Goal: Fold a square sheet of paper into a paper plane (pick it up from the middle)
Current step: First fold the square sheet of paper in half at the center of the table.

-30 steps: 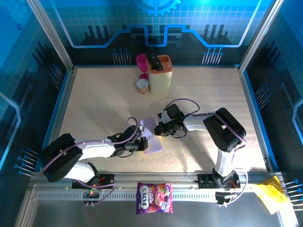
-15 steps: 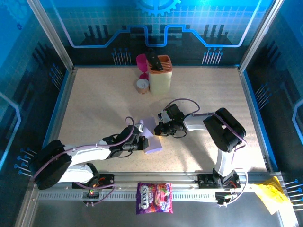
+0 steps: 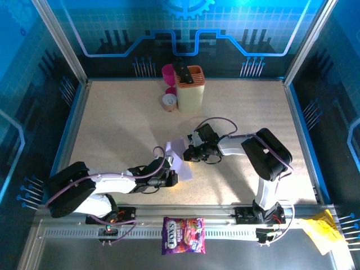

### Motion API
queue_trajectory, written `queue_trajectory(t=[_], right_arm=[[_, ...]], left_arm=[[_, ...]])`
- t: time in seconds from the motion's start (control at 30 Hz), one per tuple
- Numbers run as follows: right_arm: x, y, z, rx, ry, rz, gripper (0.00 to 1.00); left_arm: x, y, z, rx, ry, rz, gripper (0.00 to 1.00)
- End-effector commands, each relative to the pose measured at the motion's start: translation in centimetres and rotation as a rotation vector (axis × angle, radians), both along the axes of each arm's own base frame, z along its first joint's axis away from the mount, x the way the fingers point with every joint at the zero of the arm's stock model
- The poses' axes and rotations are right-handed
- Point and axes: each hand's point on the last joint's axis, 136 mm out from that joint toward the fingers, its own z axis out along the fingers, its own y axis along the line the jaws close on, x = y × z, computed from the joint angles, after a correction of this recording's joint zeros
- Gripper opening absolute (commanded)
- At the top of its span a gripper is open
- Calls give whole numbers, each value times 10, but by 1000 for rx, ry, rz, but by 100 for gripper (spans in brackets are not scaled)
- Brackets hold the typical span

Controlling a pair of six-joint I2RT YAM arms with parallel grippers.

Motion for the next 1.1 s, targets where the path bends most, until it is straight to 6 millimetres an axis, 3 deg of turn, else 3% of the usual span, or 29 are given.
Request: queue_trajectory(t=[0.0, 0.13, 0.23, 0.4, 0.63, 0.87, 1.07], right_arm=[[-25, -54, -79, -294, 110, -72, 0], [-26, -53, -79, -293, 109, -69, 0], [-26, -54, -80, -295, 111, -67, 0], [-27, -56, -82, -303, 112, -67, 0], [-29, -59, -87, -313, 121, -69, 0], [-29, -60, -88, -315, 120, -69, 0], [-30, -59, -88, -313, 121, -67, 0]], left_arm=[[-4, 8, -14, 27, 18, 31, 7], [-4, 10, -16, 32, 19, 35, 8], [4, 6, 4, 15, -27, 39, 8], [39, 10, 55, -35, -139, 77, 9], [97, 35, 88, -63, -210, 127, 9], [136, 35, 92, -88, -211, 110, 6], [149, 28, 70, -68, -171, 89, 4]])
